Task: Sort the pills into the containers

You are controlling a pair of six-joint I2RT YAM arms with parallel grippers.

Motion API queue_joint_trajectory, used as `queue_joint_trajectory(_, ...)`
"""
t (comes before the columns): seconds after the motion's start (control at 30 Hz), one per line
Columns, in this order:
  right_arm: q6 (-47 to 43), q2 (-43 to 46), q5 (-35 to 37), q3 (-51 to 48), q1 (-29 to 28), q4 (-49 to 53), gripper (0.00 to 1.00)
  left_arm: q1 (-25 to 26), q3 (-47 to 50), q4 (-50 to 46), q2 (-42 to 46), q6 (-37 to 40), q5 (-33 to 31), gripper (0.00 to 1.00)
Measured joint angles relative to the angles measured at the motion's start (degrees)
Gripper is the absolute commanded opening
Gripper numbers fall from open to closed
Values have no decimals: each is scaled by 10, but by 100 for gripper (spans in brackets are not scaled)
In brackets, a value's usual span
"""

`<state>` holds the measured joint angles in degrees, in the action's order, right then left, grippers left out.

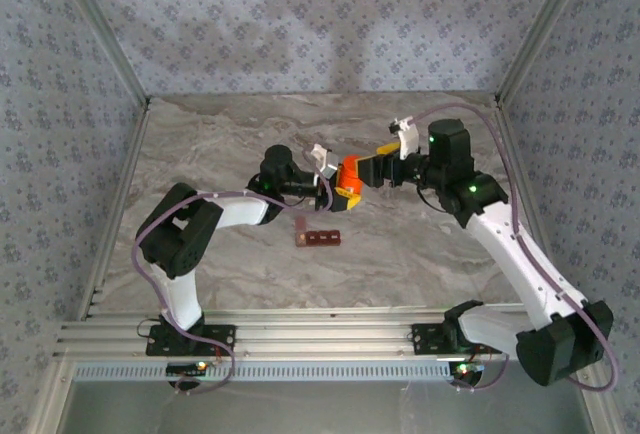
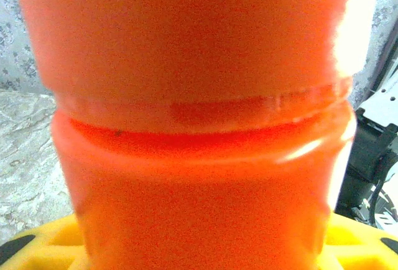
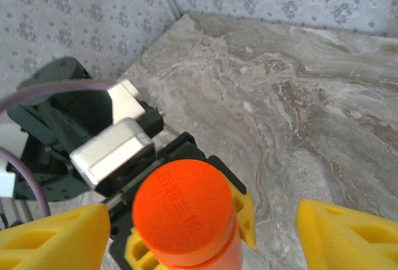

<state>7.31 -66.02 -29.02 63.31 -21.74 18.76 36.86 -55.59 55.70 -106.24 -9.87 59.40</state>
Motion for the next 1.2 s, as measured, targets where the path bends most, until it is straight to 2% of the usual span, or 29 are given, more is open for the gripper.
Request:
queue_joint_trajectory(0.3, -52, -62, -47, 39, -11, 28, 73, 0, 0, 2, 4, 0, 2, 0)
queue_joint_trajectory(0.87, -53, -69, -33, 35, -28, 17, 42, -1, 1, -7, 4, 0, 2, 0)
queue_joint_trajectory(1.03, 6, -42, 33, -15, -53, -35, 40, -1, 7, -21, 4, 0, 2, 0)
queue_joint_trajectory(1.2, 116, -8, 188, -76, -117, -101, 41, -2, 13, -38, 4, 0, 2, 0)
